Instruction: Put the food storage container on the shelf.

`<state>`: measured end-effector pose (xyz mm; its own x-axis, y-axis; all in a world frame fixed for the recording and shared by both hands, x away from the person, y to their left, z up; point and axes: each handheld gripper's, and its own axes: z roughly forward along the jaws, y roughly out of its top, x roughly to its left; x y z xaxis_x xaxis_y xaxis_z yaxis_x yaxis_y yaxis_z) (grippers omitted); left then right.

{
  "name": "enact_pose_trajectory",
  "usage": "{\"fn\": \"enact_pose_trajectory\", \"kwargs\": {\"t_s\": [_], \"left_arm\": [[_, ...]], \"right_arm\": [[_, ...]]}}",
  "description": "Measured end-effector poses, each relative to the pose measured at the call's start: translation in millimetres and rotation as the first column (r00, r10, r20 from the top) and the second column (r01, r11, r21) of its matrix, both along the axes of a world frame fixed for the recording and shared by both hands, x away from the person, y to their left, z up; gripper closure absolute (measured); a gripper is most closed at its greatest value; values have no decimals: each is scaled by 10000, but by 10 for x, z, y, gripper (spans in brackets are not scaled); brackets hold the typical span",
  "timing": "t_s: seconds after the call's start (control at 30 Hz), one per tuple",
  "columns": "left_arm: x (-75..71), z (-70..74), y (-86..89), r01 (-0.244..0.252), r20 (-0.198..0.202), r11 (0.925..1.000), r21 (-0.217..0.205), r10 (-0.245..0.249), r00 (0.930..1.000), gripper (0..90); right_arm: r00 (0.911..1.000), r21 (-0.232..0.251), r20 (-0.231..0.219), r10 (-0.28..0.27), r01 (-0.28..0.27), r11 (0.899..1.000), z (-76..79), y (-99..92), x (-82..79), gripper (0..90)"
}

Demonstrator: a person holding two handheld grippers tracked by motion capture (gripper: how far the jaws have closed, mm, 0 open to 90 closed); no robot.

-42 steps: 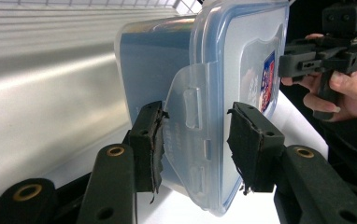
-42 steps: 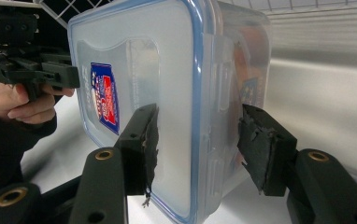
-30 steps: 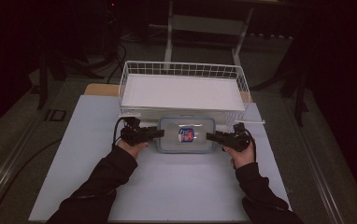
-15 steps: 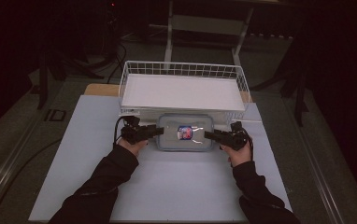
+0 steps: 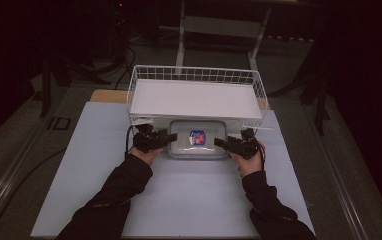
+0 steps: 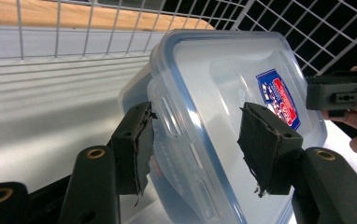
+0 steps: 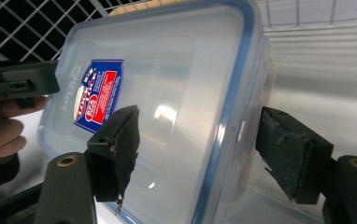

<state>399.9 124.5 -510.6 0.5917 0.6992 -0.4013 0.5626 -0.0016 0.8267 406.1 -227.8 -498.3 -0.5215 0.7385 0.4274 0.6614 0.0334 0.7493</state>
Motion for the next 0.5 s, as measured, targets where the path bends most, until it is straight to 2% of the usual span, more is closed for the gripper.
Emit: {"fn": "enact_pose_trajectory", "kwargs": {"t_s": [0.07,0.2,0.23,0.3,0.37,0.43,0.47,0.5], "left_arm": [[5,-12,-9,-242,-148,9997,-37,242,9996,424],[7,-27,-12,-464,80,9989,-43,464,9989,416],[5,-20,-18,-421,259,9991,113,418,9988,417],[-19,7,-33,-663,305,9975,263,655,9974,417],[-51,35,-30,-753,376,9969,228,744,9965,411],[-89,66,-8,-786,389,9969,4,785,9962,368],[-78,75,32,-376,766,9992,110,367,9964,354],[-102,86,48,-194,746,9998,-14,195,9970,320]], "right_arm": [[9999,-123,84,-101,102,9999,10,13,10,303],[9996,-279,128,-248,252,9993,31,51,9,284],[9991,-367,388,-150,164,9992,36,63,12,283],[9987,-609,418,-287,312,9977,57,99,-12,271],[9972,-833,688,-296,353,9959,68,115,-34,271],[9958,-924,882,-262,343,9951,67,110,-52,270],[9952,-903,928,-298,383,9952,68,106,-67,269],[9950,-912,960,-290,378,9951,74,104,-84,267]]}}
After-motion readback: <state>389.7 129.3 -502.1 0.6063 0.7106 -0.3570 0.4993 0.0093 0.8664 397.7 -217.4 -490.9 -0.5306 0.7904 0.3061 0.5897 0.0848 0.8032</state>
